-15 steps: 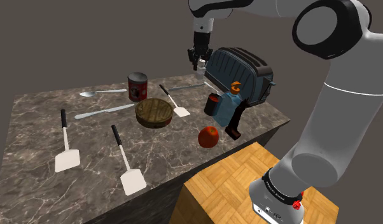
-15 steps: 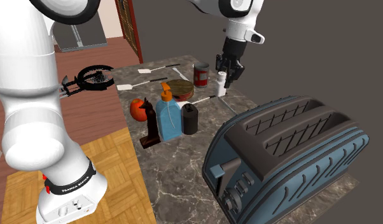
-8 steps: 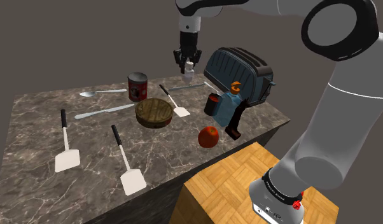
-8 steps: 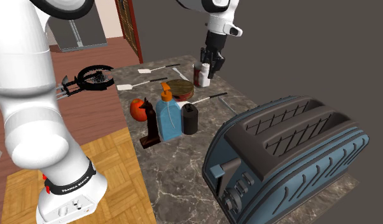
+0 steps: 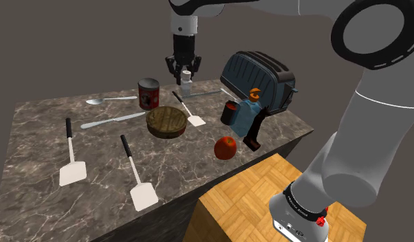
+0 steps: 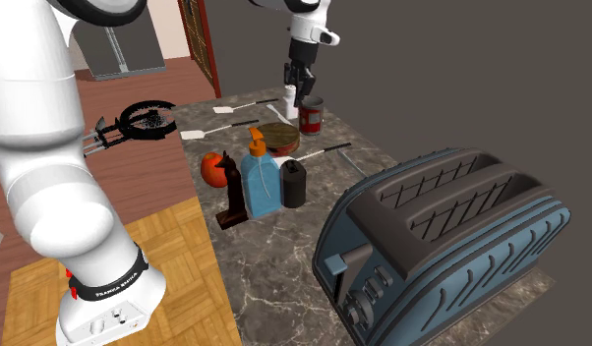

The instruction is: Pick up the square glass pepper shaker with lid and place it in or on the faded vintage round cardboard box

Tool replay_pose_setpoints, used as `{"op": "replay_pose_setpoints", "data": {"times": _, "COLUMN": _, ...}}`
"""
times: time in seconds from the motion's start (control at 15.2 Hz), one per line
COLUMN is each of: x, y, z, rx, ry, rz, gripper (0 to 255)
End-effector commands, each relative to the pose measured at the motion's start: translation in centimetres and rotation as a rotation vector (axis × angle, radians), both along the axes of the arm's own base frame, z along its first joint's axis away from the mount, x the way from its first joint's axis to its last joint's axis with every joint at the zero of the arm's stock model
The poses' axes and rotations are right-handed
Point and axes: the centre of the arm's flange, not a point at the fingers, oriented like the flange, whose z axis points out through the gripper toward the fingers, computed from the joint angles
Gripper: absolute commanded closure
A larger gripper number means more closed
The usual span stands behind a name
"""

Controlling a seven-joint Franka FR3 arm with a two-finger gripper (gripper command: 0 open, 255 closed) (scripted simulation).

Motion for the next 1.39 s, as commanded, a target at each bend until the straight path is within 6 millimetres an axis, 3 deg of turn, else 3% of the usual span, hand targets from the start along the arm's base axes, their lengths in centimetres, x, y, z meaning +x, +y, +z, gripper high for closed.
{"op": "replay_pose_setpoints", "data": {"times": 0.0, "x": -0.3, "y": 2.3, "z": 0.0, "rx": 0.000, "ry": 0.000, "rz": -0.001, "gripper": 255}}
{"op": "replay_pose_setpoints", "data": {"times": 0.26, "x": -0.9, "y": 7.7, "z": 0.2, "rx": 0.000, "ry": 0.000, "rz": -0.001, "gripper": 255}}
{"op": "replay_pose_setpoints", "data": {"times": 1.32, "x": -0.9, "y": 7.7, "z": -7.8, "rx": 0.000, "ry": 0.000, "rz": -0.001, "gripper": 255}}
